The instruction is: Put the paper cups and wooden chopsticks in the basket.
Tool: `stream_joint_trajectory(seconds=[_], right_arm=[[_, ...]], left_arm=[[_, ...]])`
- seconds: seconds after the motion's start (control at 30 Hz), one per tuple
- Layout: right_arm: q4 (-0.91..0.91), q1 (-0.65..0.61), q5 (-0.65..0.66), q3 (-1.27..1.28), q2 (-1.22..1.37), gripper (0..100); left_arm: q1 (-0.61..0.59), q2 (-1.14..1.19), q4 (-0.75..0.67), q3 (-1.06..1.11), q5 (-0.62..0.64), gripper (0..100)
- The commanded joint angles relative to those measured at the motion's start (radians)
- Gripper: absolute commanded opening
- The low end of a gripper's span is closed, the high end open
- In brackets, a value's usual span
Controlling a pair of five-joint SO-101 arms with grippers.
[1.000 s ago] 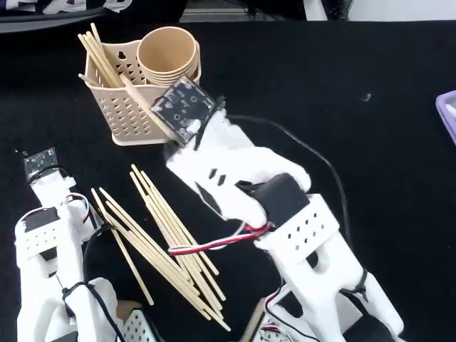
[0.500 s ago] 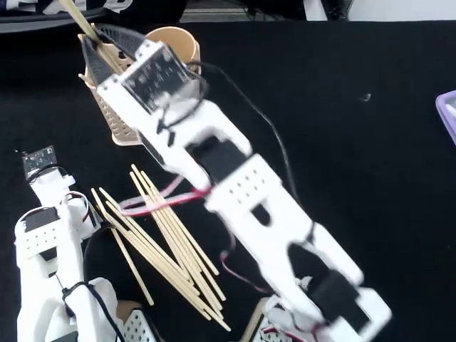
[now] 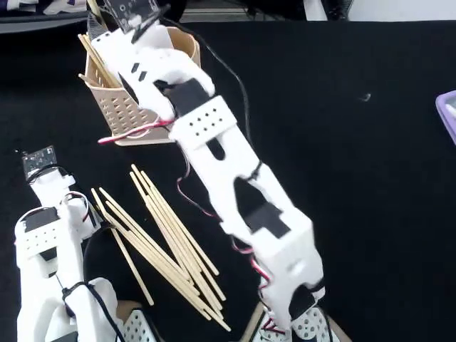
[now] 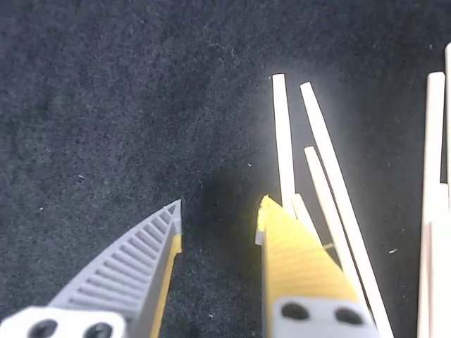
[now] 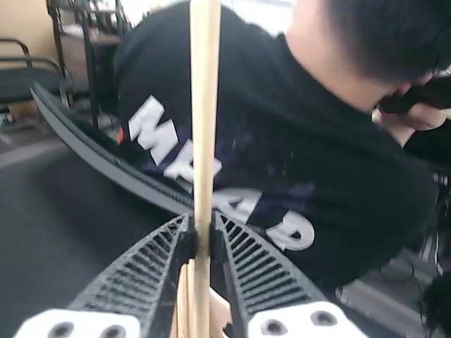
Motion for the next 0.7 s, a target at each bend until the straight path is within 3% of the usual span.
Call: stream_joint_trajectory(seconds=[0.0, 0.2, 0.37, 0.5, 0.67], right_arm=[[0.147, 0.011, -0.011, -0.305, 0.101, 10.9], [0.351, 0.005, -0.005, -0.634, 0.165, 10.3], [0.845, -0.025, -0.003, -0.954, 0.12, 10.6], [1.227, -0.015, -0.002, -0.891, 0.061, 10.6], [1.244, 0.146, -0.011, -0.799, 0.041, 10.3]], left_arm=[[0.01, -0.023, -0.011, -0.012, 0.006, 17], [0.01, -0.023, -0.009, -0.007, 0.005, 17], [0.01, -0.023, -0.009, -0.007, 0.005, 17], [0.012, -0.023, -0.009, -0.007, 0.005, 17], [0.012, -0.023, -0.009, -0.007, 0.005, 17]])
